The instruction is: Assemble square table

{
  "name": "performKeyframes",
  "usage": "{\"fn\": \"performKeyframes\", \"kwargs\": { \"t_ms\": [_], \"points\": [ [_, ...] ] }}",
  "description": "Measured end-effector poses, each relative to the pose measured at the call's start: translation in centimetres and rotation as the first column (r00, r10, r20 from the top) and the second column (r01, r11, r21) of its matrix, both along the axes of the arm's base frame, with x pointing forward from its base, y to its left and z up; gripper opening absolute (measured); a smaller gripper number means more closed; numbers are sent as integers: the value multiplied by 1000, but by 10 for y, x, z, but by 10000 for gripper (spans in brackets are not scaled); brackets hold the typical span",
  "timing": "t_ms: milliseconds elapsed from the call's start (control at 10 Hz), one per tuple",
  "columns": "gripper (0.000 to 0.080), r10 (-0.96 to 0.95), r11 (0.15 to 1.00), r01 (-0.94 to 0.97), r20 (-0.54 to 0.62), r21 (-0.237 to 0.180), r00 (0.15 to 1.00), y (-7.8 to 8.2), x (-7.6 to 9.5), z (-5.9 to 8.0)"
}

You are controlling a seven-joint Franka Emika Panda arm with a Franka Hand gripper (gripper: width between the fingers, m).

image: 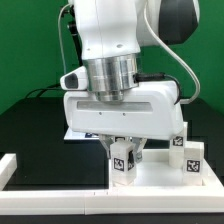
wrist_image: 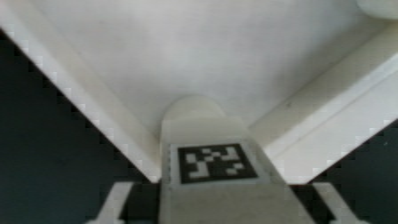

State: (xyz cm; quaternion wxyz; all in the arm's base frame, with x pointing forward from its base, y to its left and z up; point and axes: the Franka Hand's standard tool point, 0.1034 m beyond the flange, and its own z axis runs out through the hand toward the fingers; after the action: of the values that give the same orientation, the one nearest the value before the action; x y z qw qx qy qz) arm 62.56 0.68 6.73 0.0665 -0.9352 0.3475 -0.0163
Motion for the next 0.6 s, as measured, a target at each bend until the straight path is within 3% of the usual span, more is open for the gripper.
{"fn": "performKeyframes", "kwargs": {
  "t_ms": [100,300,500,600],
  "points": [
    [294,-137,990,138,-21,21,990,-1,-1,0],
    [294,-472,874,480,-99,73,876,-3,-3,0],
    [293,-658,732,674,-149,101,738,-3,-2,0],
    [293,-676,716,691,-148,100,722,-2,-1,-1]
  ]
}}
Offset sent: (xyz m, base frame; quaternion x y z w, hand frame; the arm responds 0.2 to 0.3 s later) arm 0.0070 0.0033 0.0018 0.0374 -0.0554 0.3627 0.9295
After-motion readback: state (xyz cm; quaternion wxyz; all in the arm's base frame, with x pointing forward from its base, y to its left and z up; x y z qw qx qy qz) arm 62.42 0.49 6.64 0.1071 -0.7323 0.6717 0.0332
